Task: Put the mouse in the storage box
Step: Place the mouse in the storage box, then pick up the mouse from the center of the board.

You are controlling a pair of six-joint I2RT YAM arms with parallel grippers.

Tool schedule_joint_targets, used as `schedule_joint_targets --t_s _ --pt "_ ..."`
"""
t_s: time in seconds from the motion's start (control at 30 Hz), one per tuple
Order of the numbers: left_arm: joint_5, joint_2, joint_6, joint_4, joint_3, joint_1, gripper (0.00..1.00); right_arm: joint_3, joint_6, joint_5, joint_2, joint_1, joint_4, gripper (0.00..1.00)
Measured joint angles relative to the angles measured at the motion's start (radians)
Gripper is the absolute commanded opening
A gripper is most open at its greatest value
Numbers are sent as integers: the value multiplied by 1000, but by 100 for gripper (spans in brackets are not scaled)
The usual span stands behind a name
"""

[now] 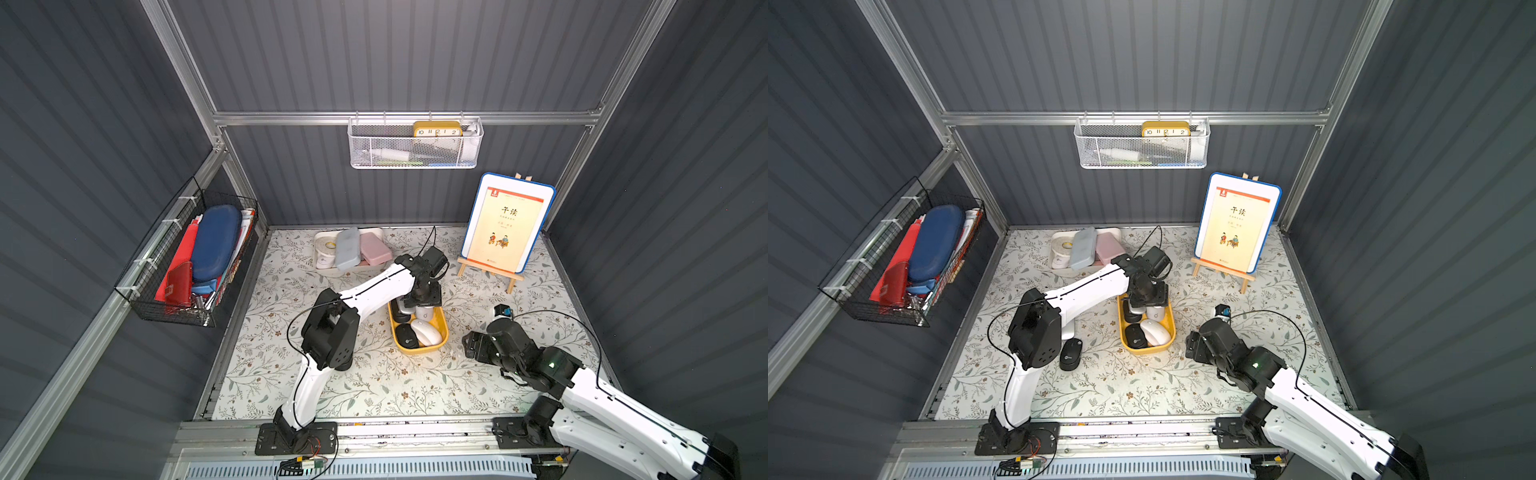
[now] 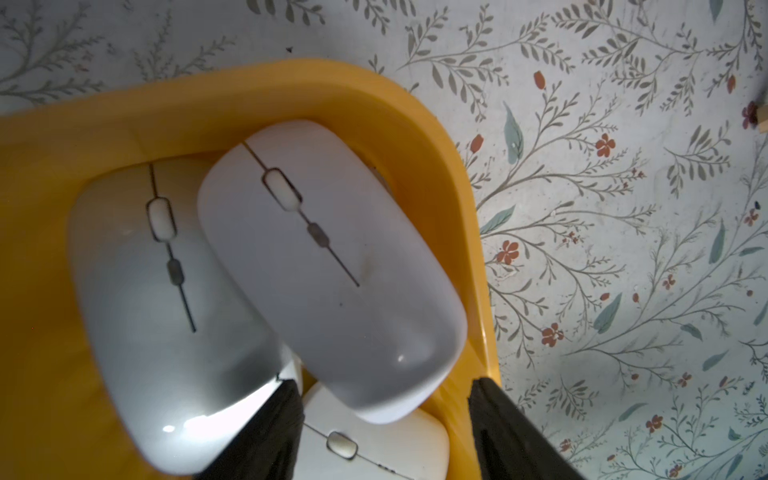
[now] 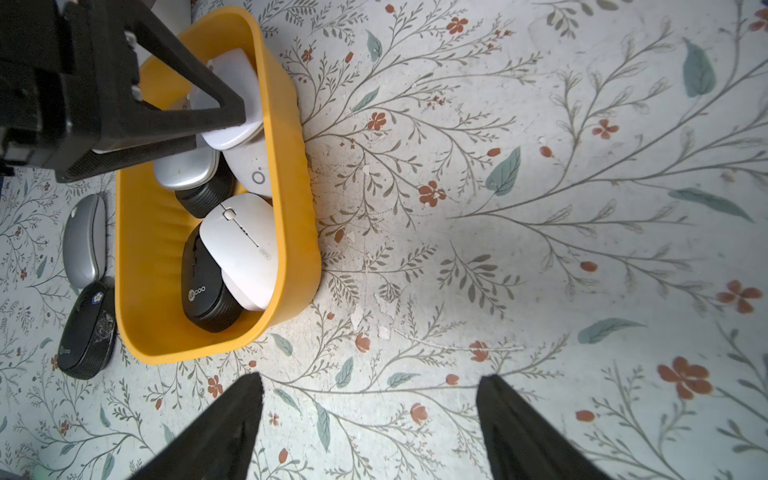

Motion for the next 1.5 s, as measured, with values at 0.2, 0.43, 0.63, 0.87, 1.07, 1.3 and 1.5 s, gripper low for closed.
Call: schedule_joint_targets --t_s 0.2,0.43,0.63,0.87,1.07,1.3,1.5 --pt "-66 -179 -24 -5 -88 0 73 0 -19 -10 19 0 31 85" --pt "-128 -593 -149 -76 -387 15 81 14 -44 -64 94 0 55 85" --pt "-86 -712 -262 -228 -793 43 87 35 -59 -113 124 0 80 86" --pt "-49 -905 -296 -256 -911 169 88 34 -59 -153 124 1 121 86" --pt "-12 -813 -271 -183 -953 229 88 32 -60 -159 120 2 122 86" --pt "-43 -708 -207 -147 -909 293 88 25 -60 -158 113 2 120 86" --pt "-17 -634 -154 -113 -903 298 88 19 -60 -151 102 2 119 87"
